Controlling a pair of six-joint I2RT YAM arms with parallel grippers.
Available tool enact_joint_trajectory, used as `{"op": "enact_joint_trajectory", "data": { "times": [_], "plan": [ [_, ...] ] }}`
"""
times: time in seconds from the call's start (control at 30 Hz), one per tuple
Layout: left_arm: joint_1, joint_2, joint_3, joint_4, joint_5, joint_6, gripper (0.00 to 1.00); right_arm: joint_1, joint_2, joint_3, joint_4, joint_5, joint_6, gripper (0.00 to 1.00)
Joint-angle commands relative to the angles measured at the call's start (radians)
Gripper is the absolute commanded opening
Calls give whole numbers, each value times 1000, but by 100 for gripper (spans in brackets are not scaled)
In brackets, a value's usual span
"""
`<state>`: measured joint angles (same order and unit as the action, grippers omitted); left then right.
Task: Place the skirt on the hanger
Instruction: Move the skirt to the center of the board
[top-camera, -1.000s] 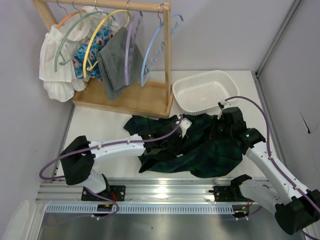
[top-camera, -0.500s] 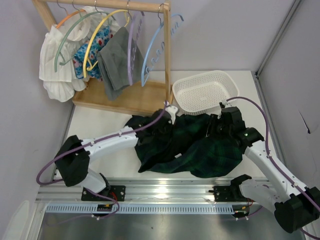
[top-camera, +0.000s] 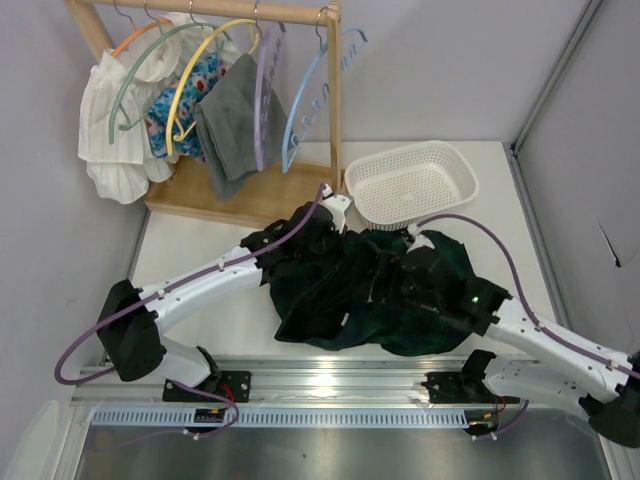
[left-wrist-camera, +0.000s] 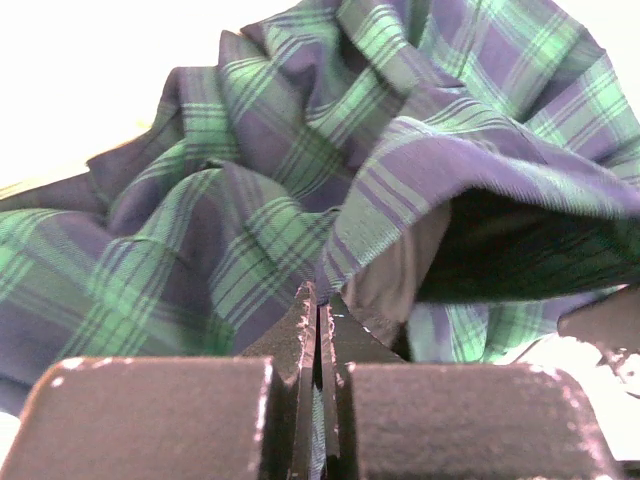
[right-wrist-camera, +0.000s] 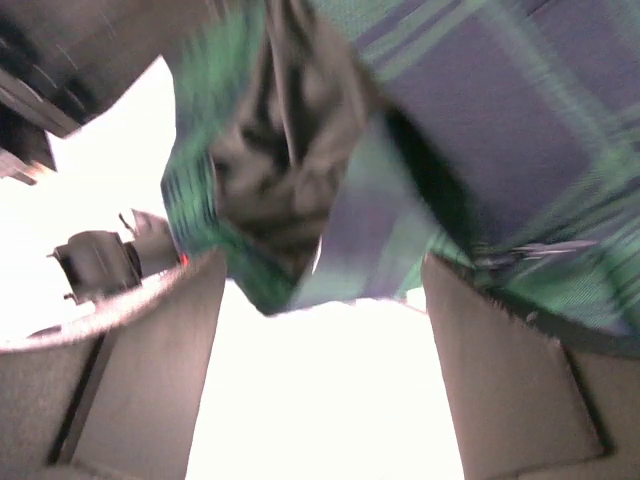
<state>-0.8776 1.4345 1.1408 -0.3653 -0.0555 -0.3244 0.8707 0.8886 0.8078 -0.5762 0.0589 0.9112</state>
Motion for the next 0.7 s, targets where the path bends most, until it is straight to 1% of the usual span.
{"op": "enact_joint_trajectory", "data": {
  "times": [0.0,0.03,0.1,0.13,0.2,0.27,0.4,0.47,0.57,0.6,0.67],
  "plan": [
    [0,-69,34,-24,-53,73,0,114,64,-13,15,212,162,84],
    [0,-74,34,-26,-56,76,0,170,81,-10,-5,238,179,84],
    [2,-80,39,-35,-63,73,0,215,139,8,-40,307,239,82],
    [0,-80,37,-44,-63,71,0,258,154,16,-75,326,259,81],
    [0,-85,40,-50,-64,70,0,296,194,27,-100,375,322,80],
    [2,-89,33,-53,-76,70,0,330,216,22,-77,386,348,80],
    [2,-103,30,-67,-107,77,0,356,257,28,1,400,379,81],
    [2,-112,27,-70,-118,79,0,367,279,62,-17,423,399,82],
    [2,-118,23,-73,-125,81,0,392,315,100,-86,473,451,86],
    [2,-123,23,-75,-127,79,1,398,322,99,-86,482,459,88],
    [2,-128,22,-73,-129,79,0,399,334,88,-21,487,450,88]
  ]
}}
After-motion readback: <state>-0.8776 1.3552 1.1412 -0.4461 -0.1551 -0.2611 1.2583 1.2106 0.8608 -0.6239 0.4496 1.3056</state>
